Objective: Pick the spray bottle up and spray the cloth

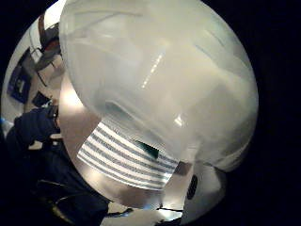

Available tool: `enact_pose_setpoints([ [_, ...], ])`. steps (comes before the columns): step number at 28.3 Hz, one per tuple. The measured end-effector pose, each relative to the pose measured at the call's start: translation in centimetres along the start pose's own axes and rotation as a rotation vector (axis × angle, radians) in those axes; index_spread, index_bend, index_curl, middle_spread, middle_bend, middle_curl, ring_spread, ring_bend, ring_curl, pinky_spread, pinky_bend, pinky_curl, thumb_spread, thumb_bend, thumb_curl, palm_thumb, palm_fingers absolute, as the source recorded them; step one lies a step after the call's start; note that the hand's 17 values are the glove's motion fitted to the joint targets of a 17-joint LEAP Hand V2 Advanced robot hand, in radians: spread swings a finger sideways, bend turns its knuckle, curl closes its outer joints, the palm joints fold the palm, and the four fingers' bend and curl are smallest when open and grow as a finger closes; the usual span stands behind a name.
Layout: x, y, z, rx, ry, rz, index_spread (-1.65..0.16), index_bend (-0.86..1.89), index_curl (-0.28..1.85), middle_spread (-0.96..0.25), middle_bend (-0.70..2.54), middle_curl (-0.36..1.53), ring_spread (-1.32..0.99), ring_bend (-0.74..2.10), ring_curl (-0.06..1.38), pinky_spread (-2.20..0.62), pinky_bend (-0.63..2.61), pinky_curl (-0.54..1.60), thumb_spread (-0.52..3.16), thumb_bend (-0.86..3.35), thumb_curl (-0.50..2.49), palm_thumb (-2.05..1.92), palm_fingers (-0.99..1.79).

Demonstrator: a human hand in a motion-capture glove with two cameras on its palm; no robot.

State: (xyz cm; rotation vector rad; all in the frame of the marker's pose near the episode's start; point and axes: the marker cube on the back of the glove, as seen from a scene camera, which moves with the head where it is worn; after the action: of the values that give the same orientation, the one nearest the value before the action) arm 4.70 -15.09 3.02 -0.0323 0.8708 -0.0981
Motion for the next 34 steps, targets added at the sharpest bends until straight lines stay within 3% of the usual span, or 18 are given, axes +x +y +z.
enact_pose_setpoints([
  [18, 0.6, 0.2, -0.4, 0.008, -0.177, 0.113, -0.29, 0.18, 0.56, -0.18, 0.60, 0.54, -0.24, 0.65, 0.47, -0.32, 0.48, 0.39, 0.51, -0.03, 0.68, 1.04, 1.33],
  [28, 4.9, 0.0, -2.9, 0.050, -0.600, 0.321, -0.29, 0.18, 0.56, -0.18, 0.60, 0.54, -0.24, 0.65, 0.47, -0.32, 0.48, 0.39, 0.50, -0.03, 0.68, 1.03, 1.33],
  [34, 7.5, 1.5, -3.5, 0.179, -0.990, 0.523, -0.29, 0.17, 0.56, -0.18, 0.60, 0.54, -0.24, 0.65, 0.47, -0.32, 0.48, 0.39, 0.50, -0.03, 0.69, 1.03, 1.33],
])
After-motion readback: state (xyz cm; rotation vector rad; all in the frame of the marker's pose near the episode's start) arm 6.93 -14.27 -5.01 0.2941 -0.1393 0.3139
